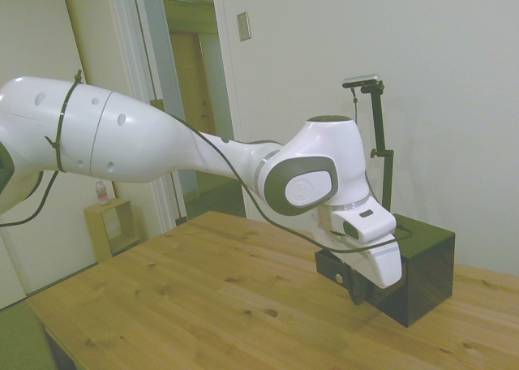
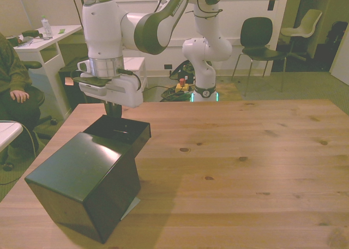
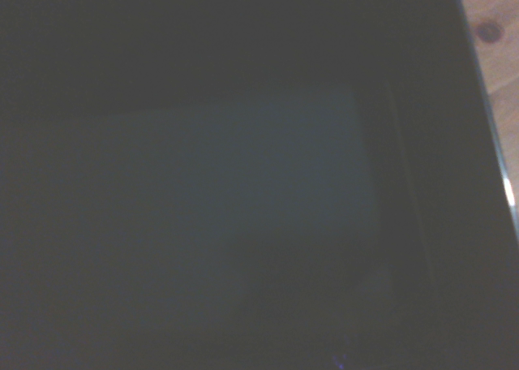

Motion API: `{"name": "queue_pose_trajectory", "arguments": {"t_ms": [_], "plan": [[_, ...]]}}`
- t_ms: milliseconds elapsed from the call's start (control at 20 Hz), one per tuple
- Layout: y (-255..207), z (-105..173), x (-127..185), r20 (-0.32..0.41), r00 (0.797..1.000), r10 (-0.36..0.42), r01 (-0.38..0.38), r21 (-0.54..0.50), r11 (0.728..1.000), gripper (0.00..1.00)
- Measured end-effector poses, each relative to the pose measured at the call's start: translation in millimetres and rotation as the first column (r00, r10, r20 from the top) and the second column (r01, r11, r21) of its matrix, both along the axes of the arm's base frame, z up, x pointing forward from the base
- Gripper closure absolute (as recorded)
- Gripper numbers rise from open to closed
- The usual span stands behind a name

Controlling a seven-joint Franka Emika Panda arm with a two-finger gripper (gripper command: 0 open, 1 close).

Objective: Close the top drawer

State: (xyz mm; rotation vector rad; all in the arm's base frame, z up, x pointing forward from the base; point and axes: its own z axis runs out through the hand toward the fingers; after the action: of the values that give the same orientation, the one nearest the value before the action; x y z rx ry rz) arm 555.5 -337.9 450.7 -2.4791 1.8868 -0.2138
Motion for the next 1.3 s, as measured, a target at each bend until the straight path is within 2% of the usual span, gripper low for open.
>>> {"name": "queue_pose_trajectory", "arguments": {"t_ms": [650,1300], "plan": [[-7,8,49,0.011,0.997,-0.07,0.07,0.008,0.997,1.0],[-22,14,78,-0.007,0.989,-0.146,0.146,0.022,0.989,1.0]]}}
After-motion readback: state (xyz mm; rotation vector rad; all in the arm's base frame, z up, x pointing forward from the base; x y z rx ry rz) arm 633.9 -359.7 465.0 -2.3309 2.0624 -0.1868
